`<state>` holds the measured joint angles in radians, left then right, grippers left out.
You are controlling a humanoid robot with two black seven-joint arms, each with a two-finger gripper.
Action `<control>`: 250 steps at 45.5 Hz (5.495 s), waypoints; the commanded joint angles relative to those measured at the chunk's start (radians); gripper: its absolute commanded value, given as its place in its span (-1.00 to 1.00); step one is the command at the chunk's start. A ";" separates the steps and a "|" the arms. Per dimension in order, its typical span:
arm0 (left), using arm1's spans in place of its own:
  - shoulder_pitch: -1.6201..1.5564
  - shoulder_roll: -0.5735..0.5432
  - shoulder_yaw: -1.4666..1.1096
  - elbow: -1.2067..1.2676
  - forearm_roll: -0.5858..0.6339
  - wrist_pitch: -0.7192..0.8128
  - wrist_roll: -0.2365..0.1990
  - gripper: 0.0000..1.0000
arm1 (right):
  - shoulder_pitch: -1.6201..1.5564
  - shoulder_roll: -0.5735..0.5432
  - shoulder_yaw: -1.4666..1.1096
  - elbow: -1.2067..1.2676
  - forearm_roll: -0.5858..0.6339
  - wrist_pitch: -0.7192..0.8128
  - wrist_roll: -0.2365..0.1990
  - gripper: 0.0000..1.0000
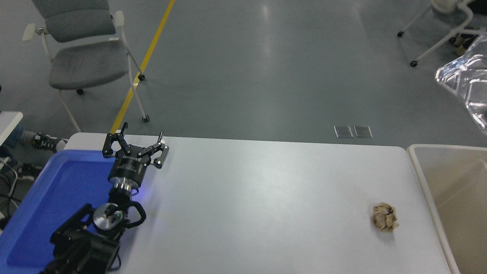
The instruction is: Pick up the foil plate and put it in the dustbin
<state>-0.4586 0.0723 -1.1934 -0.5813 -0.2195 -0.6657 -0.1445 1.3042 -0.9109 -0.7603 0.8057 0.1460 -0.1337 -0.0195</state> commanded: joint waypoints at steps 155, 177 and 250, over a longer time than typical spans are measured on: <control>0.000 0.000 0.001 0.000 -0.001 0.000 -0.001 0.98 | -0.266 0.161 0.409 -0.536 -0.216 0.155 -0.011 1.00; 0.000 0.001 0.001 0.000 0.000 0.000 -0.001 0.98 | 0.194 -0.075 0.104 0.105 -0.479 0.141 -0.013 1.00; 0.000 0.000 0.001 0.000 0.000 0.000 -0.001 0.98 | 0.853 0.685 -0.455 0.826 -0.160 0.500 0.000 1.00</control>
<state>-0.4586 0.0730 -1.1919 -0.5814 -0.2205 -0.6656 -0.1457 2.1464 -0.2969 -1.2509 1.6179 -0.1872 0.2624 -0.0193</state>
